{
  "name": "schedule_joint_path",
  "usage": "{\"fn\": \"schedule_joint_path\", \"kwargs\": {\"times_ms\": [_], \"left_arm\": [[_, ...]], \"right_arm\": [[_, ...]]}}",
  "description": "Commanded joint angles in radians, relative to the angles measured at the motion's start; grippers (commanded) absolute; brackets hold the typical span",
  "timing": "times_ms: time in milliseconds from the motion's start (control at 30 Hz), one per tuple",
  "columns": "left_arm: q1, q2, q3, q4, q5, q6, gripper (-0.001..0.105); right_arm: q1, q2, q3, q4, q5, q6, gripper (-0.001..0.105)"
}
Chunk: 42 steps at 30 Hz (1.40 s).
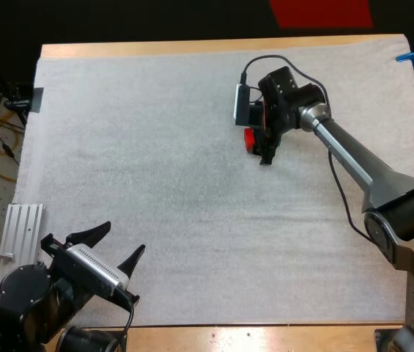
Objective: Stack red cube on blue cube
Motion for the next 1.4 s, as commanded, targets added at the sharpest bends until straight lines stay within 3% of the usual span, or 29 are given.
{"fn": "schedule_joint_path", "kwargs": {"times_ms": [0,333,433,533,600,700,1133,1367], "left_arm": [[-0.003,0.002,-0.006,-0.003,0.002,0.000,0.063],[-0.003,0.002,-0.006,-0.003,0.002,0.000,0.063],[-0.003,0.002,-0.006,-0.003,0.002,0.000,0.063],[-0.003,0.002,-0.006,-0.003,0.002,0.000,0.063],[-0.003,0.002,-0.006,-0.003,0.002,0.000,0.063],[-0.003,0.002,-0.006,-0.003,0.002,0.000,0.063],[-0.003,0.002,-0.006,-0.003,0.002,0.000,0.063],[-0.003,0.002,-0.006,-0.003,0.002,0.000,0.063]], "right_arm": [[-0.001,0.000,-0.009,-0.012,-0.031,-0.025,0.070],[-0.001,0.032,-0.009,-0.020,-0.032,-0.025,0.070],[-0.001,0.032,-0.009,-0.020,-0.032,-0.025,0.063],[-0.001,0.032,-0.009,-0.028,-0.028,-0.020,0.040],[-0.001,0.032,-0.009,-0.047,-0.017,-0.016,0.018],[0.002,0.032,-0.009,-0.076,-0.003,-0.007,0.000],[0.043,0.013,-0.096,-0.032,0.017,0.075,0.000],[0.045,-0.069,-0.108,0.042,0.057,0.275,0.000]]}}
